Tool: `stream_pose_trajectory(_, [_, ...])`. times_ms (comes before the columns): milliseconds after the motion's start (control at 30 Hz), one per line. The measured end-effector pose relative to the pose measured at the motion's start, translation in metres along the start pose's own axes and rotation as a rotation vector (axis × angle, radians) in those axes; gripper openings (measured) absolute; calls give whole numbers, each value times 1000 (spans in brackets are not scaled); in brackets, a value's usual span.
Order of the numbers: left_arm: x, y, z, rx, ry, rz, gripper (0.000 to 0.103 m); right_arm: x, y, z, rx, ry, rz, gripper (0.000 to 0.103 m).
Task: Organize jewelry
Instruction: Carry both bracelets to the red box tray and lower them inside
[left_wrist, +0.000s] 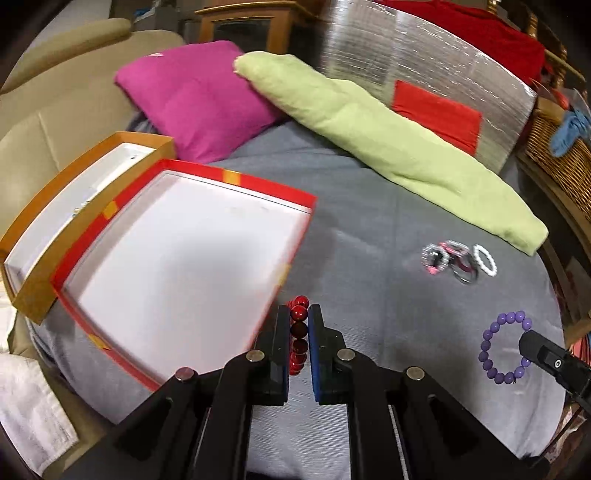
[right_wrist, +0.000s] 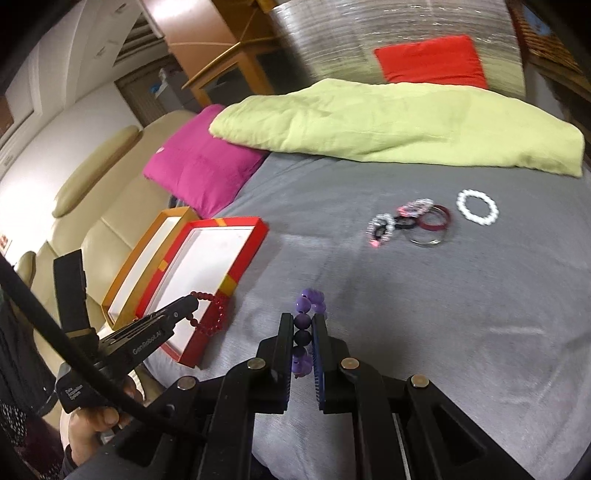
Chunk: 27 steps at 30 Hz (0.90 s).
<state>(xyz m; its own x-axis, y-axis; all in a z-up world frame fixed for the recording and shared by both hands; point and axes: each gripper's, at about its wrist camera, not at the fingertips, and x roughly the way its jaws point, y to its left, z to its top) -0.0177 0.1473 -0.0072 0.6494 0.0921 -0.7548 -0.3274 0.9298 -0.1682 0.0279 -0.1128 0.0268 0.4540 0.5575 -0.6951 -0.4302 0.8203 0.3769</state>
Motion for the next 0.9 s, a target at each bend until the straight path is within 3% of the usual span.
stream_pose_trajectory(900, [18,122,42,-141,-39,173,10,132,140,64,-186,105,114,11])
